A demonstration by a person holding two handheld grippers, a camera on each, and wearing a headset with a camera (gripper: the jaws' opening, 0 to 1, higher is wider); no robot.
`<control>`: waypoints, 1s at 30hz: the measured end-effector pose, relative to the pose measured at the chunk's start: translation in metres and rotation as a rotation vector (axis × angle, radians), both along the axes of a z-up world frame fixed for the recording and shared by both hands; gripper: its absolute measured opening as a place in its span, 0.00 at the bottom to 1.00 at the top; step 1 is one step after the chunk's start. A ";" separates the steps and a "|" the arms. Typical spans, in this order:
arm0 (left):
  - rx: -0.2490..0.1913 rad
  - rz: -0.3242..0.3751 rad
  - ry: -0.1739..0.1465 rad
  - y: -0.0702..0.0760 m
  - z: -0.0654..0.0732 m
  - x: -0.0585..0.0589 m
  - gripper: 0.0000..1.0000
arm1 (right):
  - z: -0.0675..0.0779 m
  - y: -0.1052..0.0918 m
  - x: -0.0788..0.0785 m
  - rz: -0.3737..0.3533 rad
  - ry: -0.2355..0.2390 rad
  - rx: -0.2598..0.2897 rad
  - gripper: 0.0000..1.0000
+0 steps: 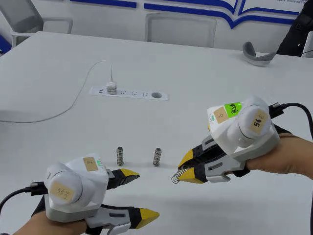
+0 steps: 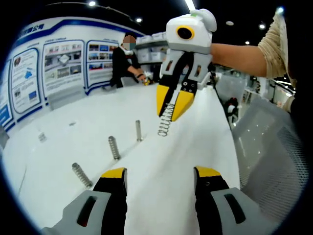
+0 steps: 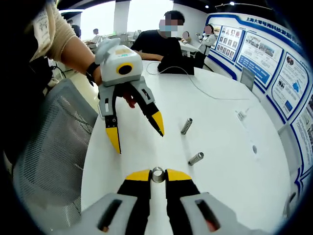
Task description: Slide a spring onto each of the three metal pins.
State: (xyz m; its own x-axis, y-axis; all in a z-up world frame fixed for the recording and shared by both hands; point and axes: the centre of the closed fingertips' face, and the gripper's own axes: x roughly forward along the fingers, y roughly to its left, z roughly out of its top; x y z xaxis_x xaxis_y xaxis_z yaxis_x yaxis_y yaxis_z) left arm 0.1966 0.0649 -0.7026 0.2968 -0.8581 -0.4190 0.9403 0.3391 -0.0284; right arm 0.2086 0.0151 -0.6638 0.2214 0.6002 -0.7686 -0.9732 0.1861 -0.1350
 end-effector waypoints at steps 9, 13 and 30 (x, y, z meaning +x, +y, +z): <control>-0.004 0.033 -0.002 0.010 0.000 0.007 0.56 | 0.004 -0.012 0.010 -0.033 -0.008 -0.003 0.12; -0.004 0.050 0.000 0.016 0.000 0.009 0.56 | 0.005 -0.018 0.016 -0.046 -0.009 -0.010 0.12; -0.001 0.104 0.001 0.036 -0.001 0.017 0.56 | 0.006 -0.041 0.040 -0.092 -0.008 -0.055 0.12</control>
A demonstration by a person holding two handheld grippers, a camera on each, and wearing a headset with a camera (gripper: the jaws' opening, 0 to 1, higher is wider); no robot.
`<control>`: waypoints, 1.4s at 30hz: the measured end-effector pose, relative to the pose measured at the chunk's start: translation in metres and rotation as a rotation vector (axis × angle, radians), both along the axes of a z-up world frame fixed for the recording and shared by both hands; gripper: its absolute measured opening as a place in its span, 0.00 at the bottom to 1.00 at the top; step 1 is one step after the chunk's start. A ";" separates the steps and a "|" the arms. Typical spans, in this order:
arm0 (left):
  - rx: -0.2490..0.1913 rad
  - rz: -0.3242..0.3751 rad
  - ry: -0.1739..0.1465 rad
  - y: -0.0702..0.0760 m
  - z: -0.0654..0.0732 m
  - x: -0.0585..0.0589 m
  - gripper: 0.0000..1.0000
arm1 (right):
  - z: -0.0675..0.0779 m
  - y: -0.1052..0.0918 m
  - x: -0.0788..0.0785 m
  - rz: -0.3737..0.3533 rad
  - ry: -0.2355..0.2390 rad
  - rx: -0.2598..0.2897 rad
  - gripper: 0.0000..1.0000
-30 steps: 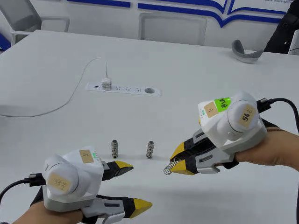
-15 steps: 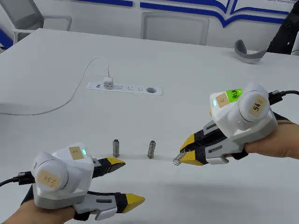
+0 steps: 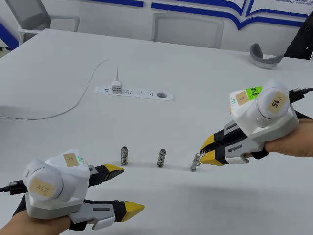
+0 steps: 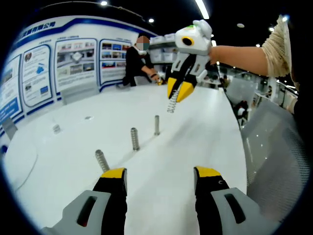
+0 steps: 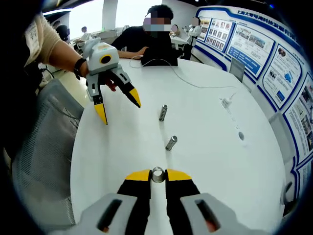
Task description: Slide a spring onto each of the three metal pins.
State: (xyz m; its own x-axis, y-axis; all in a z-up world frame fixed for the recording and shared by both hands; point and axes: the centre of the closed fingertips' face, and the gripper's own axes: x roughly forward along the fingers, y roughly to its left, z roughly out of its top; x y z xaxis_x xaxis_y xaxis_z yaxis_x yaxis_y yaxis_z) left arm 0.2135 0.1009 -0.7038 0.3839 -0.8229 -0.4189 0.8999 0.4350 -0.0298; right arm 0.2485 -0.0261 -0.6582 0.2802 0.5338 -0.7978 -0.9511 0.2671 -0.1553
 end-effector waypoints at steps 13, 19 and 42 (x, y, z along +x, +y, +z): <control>0.004 0.020 0.001 0.007 -0.002 0.003 0.55 | -0.005 -0.014 0.017 -0.039 0.004 -0.047 0.12; 0.004 0.026 0.004 0.007 -0.002 0.004 0.55 | -0.008 -0.017 0.026 -0.052 0.004 -0.067 0.12; 0.009 0.034 0.009 0.010 -0.005 0.005 0.54 | -0.029 -0.019 0.039 -0.073 0.056 -0.106 0.12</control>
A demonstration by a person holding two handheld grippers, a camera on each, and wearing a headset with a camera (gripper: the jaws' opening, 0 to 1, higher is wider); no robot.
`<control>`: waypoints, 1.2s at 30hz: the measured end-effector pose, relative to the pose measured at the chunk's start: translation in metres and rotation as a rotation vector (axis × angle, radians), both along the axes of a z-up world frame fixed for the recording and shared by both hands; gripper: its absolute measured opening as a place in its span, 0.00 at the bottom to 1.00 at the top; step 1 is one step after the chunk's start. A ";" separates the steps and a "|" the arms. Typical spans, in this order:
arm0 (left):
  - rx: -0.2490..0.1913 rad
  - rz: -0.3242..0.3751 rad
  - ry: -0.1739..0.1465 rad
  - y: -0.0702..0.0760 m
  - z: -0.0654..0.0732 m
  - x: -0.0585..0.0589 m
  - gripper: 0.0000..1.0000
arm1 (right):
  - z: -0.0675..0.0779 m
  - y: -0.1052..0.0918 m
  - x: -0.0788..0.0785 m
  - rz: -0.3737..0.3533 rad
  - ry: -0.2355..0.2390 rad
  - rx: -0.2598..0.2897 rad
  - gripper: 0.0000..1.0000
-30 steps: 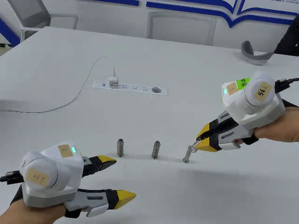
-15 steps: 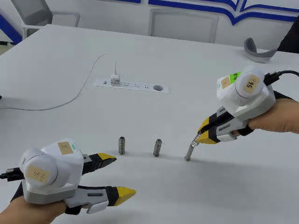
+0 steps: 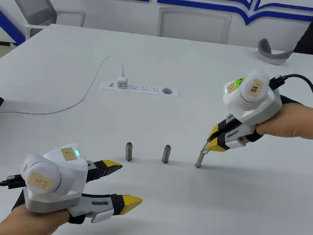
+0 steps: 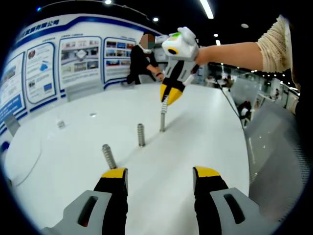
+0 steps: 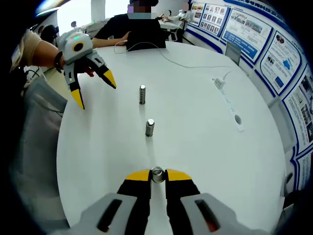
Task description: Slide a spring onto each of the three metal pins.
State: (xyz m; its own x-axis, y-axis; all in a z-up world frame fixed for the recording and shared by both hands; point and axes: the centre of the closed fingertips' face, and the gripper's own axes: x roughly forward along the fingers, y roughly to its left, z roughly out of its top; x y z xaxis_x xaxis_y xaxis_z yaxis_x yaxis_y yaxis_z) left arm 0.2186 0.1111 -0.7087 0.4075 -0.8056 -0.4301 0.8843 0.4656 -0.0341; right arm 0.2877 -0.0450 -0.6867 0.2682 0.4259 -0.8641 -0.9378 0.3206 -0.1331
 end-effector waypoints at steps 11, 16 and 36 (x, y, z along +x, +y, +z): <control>0.002 0.004 0.004 0.001 -0.001 0.000 0.54 | -0.012 0.006 0.000 0.009 0.026 -0.030 0.12; 0.005 0.004 0.006 0.002 -0.001 0.000 0.54 | -0.018 0.007 0.000 0.010 0.036 -0.043 0.12; 0.008 0.017 0.011 0.004 -0.002 0.001 0.54 | -0.042 0.003 0.008 -0.006 0.071 -0.091 0.12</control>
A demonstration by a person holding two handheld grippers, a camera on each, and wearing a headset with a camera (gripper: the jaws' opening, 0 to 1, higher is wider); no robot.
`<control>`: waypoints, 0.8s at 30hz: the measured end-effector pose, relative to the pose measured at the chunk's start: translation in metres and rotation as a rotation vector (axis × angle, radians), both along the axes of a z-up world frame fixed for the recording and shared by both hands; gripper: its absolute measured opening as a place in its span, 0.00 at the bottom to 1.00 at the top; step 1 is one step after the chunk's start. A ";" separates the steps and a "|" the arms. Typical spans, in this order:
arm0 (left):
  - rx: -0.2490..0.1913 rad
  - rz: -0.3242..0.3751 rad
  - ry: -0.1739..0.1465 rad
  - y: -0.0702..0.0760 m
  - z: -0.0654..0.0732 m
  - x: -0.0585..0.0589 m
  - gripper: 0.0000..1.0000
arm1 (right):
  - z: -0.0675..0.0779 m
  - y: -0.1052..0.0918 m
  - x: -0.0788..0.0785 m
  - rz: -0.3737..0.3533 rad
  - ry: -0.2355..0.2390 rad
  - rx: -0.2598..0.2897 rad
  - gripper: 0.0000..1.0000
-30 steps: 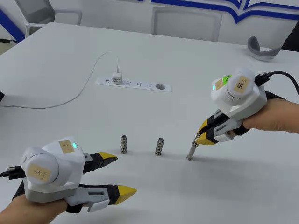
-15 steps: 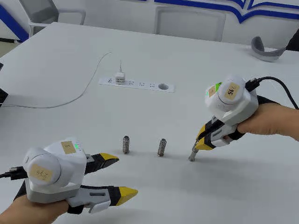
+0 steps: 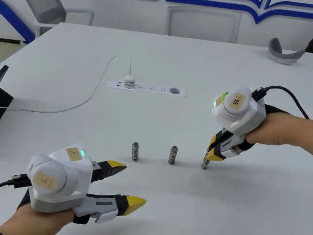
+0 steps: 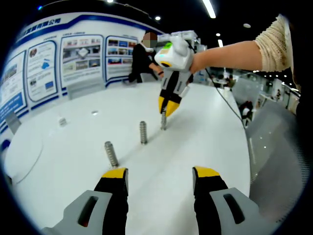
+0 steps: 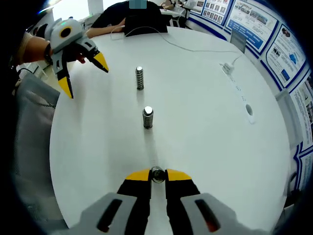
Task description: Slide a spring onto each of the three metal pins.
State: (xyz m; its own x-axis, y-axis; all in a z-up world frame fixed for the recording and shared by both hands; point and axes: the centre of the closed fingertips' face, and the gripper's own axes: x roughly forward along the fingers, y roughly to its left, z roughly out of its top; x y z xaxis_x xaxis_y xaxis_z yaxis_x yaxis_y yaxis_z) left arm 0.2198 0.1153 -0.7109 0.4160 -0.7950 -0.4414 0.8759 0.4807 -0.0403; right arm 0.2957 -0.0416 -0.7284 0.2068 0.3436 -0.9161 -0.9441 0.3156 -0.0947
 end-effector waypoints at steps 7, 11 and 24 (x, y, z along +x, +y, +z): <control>-0.001 0.003 0.003 0.000 -0.001 0.000 0.54 | -0.006 -0.001 0.001 -0.001 0.008 -0.012 0.12; -0.001 0.005 0.002 0.000 -0.001 0.001 0.54 | -0.009 -0.002 0.001 -0.005 0.013 -0.015 0.12; -0.006 0.011 0.005 0.000 -0.002 0.003 0.54 | -0.018 -0.004 0.003 -0.010 0.017 -0.018 0.12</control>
State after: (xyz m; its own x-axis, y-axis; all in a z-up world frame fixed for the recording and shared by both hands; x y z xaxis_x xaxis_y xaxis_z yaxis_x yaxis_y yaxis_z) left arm 0.2228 0.1156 -0.7128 0.4225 -0.7932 -0.4386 0.8705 0.4899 -0.0472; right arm 0.2984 -0.0458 -0.7461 0.1946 0.3252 -0.9254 -0.9425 0.3232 -0.0846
